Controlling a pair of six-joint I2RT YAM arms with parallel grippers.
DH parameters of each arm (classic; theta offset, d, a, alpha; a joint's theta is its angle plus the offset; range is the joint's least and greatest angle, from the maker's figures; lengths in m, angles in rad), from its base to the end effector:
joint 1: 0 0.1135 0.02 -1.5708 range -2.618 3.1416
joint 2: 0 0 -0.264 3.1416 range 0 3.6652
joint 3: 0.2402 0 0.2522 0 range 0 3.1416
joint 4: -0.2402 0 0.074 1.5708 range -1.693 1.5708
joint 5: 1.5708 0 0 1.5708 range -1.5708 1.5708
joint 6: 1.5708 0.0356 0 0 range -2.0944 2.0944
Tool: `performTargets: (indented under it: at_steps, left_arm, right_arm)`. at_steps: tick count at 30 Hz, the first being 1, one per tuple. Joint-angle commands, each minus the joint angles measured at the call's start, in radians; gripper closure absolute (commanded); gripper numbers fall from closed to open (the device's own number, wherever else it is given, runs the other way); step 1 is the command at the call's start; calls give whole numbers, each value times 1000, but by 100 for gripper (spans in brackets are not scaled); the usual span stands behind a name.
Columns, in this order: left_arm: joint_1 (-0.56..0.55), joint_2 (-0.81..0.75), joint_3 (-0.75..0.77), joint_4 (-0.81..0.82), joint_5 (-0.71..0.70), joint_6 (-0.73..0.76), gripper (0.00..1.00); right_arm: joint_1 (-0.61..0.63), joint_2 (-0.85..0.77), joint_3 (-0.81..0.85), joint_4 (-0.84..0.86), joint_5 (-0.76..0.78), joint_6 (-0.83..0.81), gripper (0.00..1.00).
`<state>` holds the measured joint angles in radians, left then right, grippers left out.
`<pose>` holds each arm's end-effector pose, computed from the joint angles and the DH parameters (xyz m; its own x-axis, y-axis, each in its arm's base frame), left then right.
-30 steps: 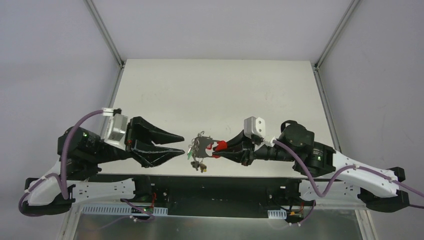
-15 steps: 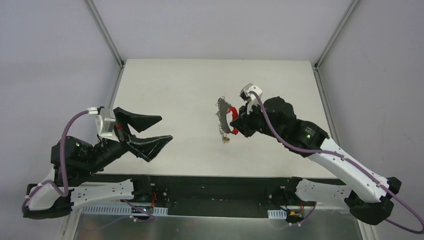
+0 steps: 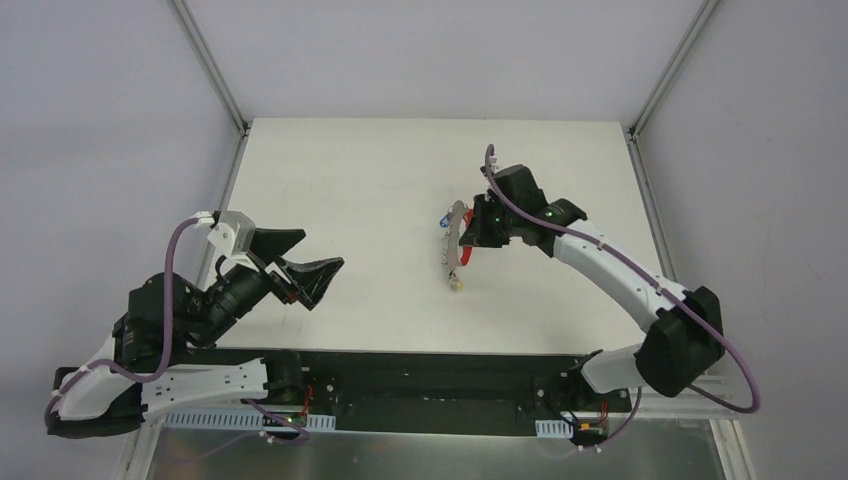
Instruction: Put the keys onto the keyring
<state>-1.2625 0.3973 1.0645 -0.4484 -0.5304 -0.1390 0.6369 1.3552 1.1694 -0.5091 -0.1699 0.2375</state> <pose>0.0275 -0.0270 0.4371 -0.0279 -0.3063 -0.9515 0.6747 0.6966 -0.2440 0.2369 0.1827 0.3153 -0.6628 -0.2018 -0.7211 -0.5500 0.7847 0.2859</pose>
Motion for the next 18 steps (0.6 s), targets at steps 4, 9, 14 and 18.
performTargets:
  at_steps: [4,9,14,18]
  left_arm:
    - [-2,36,-17,-49,-68,-20,1]
    - [-2,61,-28,-55,-67,-25,1]
    - [-2,114,-22,-59,-61,-9,1]
    - [-2,150,-12,-61,-38,9,1]
  right_arm:
    - [-53,183,-5,231,-91,254,100]
    - [-69,300,13,301,-93,328,100]
    - [-89,389,16,349,-85,386,94]
    - [-97,433,7,370,-71,411,86]
